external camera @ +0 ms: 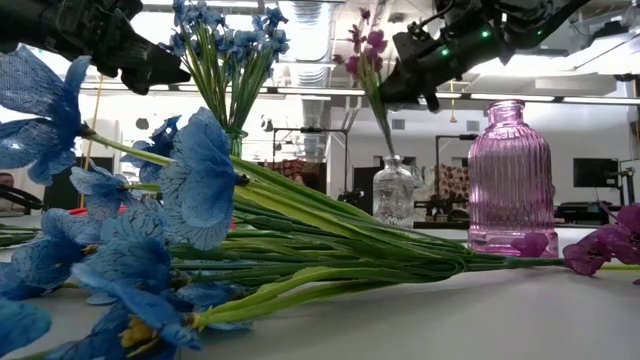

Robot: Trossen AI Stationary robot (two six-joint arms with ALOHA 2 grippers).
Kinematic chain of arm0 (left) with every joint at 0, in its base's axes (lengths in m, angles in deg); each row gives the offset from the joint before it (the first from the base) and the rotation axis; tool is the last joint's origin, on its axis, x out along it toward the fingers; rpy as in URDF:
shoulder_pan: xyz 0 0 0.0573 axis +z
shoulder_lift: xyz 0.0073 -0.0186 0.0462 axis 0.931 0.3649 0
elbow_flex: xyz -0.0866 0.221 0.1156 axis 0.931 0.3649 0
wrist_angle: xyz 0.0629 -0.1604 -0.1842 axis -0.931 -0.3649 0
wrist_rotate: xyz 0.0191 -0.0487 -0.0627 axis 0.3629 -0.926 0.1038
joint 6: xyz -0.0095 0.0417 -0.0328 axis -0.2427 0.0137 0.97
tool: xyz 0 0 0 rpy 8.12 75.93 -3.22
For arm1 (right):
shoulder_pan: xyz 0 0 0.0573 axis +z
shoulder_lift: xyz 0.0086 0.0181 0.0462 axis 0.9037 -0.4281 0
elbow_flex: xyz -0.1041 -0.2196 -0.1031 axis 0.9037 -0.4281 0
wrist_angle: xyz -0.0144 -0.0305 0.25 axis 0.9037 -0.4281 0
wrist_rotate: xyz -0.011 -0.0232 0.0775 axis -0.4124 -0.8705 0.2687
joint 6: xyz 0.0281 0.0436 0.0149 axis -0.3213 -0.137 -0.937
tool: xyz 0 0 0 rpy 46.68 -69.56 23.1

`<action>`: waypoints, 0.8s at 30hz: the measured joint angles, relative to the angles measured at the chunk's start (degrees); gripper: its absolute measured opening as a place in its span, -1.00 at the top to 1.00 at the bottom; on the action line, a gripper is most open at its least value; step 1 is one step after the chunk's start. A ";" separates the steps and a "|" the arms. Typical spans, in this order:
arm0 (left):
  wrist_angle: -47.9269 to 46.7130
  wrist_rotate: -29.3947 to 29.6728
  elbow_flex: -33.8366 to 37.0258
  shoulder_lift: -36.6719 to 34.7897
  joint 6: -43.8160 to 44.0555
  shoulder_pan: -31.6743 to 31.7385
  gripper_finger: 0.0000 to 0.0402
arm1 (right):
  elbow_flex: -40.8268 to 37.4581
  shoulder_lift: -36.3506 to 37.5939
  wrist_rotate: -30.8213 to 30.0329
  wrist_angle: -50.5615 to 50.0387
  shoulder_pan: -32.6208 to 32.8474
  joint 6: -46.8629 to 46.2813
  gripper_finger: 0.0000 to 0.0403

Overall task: Sort flowers into vase by color
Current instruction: Put the top right purple flowers into the transparent flower vase, then put the right purple flowers into the transparent flower vase

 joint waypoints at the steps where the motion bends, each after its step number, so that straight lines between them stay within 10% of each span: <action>1: 0.00 0.00 0.00 0.01 0.00 -0.01 -0.04 | 0.00 0.26 0.00 -1.04 0.00 0.00 0.54; 24: 0.00 0.00 0.00 0.02 0.04 -0.02 -0.04 | 0.04 16.83 0.11 -31.49 2.05 -2.75 0.15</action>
